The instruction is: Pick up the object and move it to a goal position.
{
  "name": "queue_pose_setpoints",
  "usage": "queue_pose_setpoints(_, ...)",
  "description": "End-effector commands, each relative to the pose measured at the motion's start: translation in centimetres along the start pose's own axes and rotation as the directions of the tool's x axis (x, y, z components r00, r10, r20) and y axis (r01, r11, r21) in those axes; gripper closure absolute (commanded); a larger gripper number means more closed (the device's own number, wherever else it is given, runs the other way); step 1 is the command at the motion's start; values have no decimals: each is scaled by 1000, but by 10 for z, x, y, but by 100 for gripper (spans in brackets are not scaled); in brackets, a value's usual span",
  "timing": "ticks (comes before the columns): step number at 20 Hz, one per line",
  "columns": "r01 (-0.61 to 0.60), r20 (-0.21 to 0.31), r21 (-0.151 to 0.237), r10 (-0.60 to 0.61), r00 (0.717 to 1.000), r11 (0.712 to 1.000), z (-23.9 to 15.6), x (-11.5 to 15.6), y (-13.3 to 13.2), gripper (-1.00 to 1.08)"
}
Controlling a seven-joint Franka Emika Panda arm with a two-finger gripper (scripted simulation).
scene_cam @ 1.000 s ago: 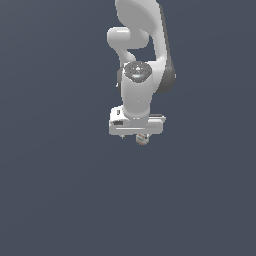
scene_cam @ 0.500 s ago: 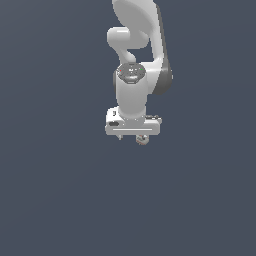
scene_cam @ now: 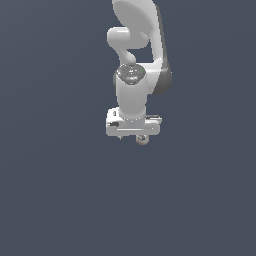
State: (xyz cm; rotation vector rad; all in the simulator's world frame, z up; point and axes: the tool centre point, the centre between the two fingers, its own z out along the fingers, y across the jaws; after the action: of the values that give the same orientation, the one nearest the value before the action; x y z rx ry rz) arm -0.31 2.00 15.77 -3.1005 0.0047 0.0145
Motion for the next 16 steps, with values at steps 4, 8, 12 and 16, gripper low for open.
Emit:
queue_pose_setpoints(4,84,1,-8,-84,996,996,9,-8,-7,-92)
queue_pose_setpoints(8,180,2,-15,-180,984,984,18,-18,-14,-92)
queue_pose_setpoints(12,304,5,-24,-304,953,952,30,-32,-24,-92)
queue_pose_setpoints(16,431,10,-31,-431,902,902,43,-48,-35,-92)
